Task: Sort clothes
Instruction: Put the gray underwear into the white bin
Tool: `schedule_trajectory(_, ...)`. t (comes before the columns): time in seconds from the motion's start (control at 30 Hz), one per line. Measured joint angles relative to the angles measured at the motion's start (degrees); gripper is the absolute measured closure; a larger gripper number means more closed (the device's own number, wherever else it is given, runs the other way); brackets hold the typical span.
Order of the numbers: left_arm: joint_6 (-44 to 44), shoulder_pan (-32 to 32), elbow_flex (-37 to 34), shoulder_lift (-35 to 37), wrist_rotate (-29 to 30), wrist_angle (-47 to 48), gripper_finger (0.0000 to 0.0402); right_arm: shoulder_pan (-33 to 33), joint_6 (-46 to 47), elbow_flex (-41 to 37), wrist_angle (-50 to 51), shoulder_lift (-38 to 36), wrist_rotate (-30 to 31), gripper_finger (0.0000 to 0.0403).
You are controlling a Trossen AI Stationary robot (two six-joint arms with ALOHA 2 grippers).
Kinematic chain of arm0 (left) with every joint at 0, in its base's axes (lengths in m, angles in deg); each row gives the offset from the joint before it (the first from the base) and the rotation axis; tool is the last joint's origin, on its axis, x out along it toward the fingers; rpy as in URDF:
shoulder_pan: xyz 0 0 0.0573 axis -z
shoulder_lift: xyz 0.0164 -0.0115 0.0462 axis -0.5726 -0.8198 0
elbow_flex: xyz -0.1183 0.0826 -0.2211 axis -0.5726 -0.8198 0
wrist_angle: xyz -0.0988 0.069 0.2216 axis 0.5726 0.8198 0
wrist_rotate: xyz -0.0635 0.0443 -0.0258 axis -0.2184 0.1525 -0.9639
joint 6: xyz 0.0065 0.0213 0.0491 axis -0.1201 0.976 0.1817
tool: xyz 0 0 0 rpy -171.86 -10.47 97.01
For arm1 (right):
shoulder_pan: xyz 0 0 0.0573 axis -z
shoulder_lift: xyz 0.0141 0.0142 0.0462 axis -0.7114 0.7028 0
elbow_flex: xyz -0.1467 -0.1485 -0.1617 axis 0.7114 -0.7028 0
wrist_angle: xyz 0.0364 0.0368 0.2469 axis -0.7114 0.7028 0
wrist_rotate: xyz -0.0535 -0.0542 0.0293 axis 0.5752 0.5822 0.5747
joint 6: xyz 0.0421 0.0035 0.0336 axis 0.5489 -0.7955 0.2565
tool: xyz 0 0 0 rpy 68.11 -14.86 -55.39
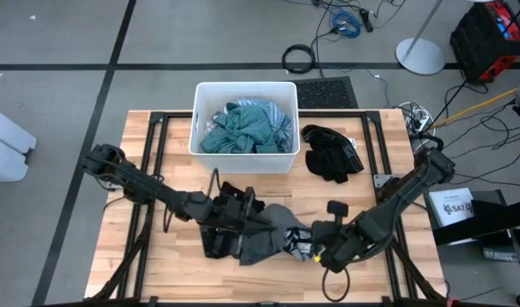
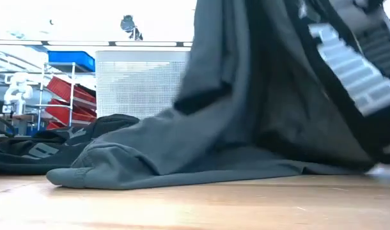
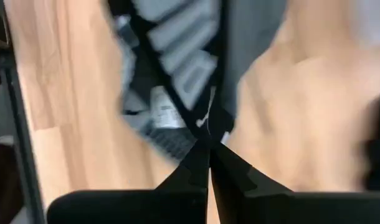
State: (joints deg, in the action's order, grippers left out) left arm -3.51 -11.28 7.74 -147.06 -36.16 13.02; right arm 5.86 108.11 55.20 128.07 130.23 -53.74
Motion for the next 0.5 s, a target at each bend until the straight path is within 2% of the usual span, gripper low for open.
schedule_trajectory(0.07, -0.2, 0.1, 0.0, 0.0, 1.3, 2.7, 0.0398, 0.0, 0.8, -5.2, -6.6, 0.0, -2.7, 0.0403)
schedule_trajectory(0.23, -0.4, 0.1, 0.0, 0.0, 6.1, 8.9, 0.0398, 0.0, -5.3, -13.1, -20.9, 0.1, -6.5, 0.0382)
schedule_trajectory(0.37, -0.4, 0.0, 0.0, 0.0, 8.6, 12.5, 0.0399, 0.0, -8.6, -13.0, -21.7, 0.1, -6.5, 0.0336)
schedule_trajectory(0.5, -0.4, -0.1, 0.0, 0.0, 7.1, 14.3, 0.0399, -1.2, -8.8, -11.6, -19.2, 0.0, -5.7, 0.0282)
